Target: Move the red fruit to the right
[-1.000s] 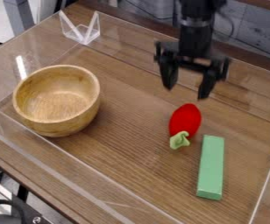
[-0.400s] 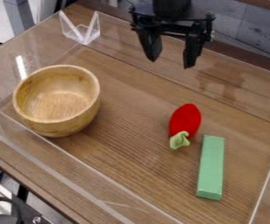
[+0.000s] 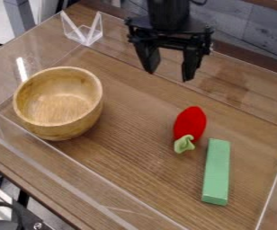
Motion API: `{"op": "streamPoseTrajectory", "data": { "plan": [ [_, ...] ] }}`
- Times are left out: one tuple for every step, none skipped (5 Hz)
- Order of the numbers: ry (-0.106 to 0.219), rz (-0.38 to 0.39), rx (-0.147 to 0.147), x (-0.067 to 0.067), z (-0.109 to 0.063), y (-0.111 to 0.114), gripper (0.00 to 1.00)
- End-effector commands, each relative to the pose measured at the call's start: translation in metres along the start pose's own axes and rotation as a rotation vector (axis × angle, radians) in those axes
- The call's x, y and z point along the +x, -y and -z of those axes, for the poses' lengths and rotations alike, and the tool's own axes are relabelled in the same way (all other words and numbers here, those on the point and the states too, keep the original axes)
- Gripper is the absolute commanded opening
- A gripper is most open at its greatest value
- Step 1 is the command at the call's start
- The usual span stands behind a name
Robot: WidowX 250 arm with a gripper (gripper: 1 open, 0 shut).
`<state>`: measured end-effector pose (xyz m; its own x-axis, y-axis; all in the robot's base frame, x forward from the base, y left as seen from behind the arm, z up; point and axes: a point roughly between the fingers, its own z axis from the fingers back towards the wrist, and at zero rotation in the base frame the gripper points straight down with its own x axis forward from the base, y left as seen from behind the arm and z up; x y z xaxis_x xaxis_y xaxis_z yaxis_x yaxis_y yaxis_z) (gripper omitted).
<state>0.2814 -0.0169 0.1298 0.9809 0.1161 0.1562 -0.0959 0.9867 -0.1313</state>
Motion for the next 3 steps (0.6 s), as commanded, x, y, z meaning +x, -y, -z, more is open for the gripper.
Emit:
{"op": "streamPoseTrajectory", "data": {
  "plan": [
    [0.067,0.023,0.0,0.006,0.009,0.01,1.0],
    [0.076,0.052,-0.01,0.008,0.03,0.025,1.0],
    [0.098,0.058,-0.022,0.014,0.015,0.042,1.0]
  ]
}}
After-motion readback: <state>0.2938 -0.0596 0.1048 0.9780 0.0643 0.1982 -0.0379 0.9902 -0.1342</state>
